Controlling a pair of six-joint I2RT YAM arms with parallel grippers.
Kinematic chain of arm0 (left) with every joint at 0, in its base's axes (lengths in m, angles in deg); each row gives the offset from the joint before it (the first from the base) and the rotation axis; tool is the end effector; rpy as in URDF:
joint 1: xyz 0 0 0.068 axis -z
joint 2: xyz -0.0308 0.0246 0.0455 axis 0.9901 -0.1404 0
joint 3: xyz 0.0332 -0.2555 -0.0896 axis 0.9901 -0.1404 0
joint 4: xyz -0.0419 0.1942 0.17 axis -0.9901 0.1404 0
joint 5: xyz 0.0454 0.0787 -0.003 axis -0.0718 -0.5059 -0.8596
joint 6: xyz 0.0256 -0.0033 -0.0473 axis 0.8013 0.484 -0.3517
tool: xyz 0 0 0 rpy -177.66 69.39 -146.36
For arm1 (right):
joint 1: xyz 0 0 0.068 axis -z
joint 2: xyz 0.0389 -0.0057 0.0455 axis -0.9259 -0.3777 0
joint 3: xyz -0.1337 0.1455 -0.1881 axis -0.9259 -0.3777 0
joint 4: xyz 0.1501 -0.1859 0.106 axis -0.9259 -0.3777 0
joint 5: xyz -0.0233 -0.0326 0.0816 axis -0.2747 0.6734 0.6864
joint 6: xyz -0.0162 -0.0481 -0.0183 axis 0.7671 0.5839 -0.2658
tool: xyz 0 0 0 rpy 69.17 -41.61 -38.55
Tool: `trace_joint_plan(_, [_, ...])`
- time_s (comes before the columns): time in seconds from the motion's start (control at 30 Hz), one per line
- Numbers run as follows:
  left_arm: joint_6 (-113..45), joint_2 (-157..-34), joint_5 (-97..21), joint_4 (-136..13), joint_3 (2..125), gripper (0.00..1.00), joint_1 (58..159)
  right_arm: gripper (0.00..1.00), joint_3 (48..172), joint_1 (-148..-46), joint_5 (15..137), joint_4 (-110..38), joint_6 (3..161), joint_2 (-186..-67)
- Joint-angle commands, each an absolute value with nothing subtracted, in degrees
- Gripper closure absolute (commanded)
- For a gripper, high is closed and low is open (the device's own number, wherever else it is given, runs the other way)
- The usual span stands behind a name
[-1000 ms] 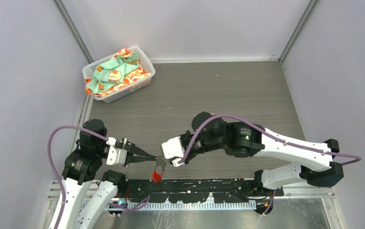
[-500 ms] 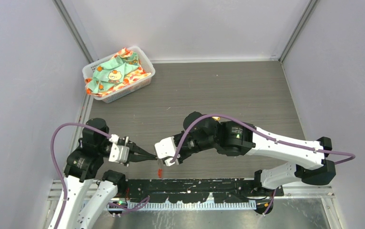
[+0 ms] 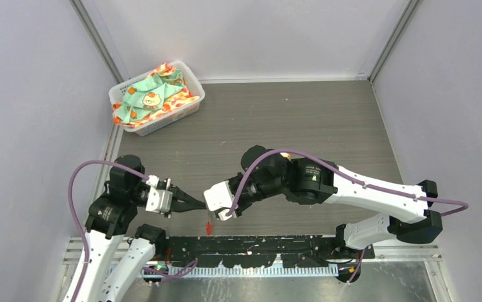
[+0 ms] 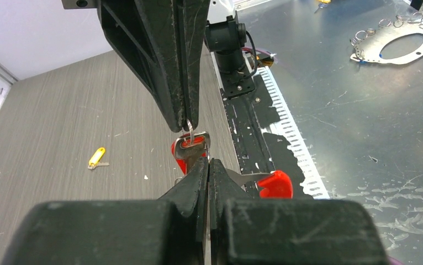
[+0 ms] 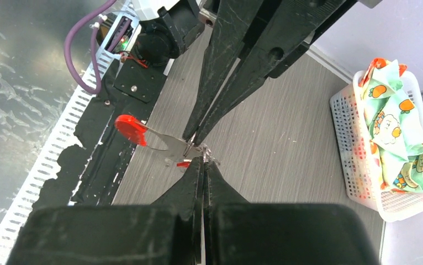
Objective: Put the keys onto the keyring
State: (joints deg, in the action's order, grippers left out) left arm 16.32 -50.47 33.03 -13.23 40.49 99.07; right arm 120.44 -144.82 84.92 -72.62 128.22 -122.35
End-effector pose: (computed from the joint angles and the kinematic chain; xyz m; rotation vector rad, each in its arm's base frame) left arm 0.0635 -0.0561 0.3460 1.4574 1.0300 -1.1206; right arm 0.0550 0.2829 0.4183 -1.8819 0.9547 0.6954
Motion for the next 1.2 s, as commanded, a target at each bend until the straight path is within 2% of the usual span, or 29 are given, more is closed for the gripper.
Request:
trace_joint_plan(0.0, [15.70,-51.21,33.13,-13.55,41.51,1.00,99.15,0.99,123.52,-144.69,87.02,-73.45,129.34,-122.68])
trace_joint_plan(1.17, [15.70,-50.87,32.61,-13.61,41.77,1.00,99.15,0.99,124.41,-144.65,86.00,-73.01,129.35,-124.91])
